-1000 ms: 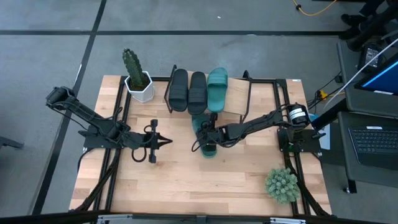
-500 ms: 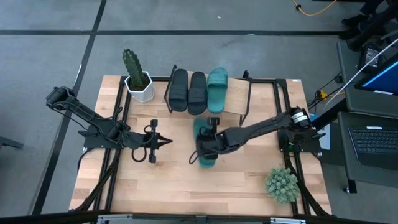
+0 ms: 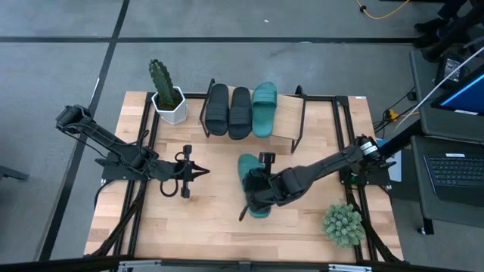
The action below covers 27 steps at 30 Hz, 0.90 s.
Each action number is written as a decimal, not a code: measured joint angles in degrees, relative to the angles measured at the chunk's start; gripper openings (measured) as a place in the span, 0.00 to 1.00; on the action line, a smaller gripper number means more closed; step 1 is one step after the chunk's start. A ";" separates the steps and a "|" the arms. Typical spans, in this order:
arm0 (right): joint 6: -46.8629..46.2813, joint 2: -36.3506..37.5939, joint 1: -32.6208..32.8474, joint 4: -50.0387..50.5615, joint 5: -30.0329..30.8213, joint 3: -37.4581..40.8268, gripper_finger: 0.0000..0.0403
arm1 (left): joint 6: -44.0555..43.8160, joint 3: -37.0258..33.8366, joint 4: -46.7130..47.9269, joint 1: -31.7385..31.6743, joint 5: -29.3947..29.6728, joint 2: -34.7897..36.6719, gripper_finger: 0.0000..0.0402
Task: Pick and place slides into the shelf
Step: Put the green slide on the shelf
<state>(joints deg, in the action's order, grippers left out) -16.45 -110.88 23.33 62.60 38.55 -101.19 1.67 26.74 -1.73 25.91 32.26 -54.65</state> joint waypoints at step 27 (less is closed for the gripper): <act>-2.97 0.07 -5.27 27.54 14.17 -16.37 0.03 | -0.01 0.00 0.01 0.00 -0.01 0.00 0.00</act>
<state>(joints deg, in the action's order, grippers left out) -19.42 -110.80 18.06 90.14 52.72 -117.57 1.66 26.74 -1.72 25.91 32.26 -54.65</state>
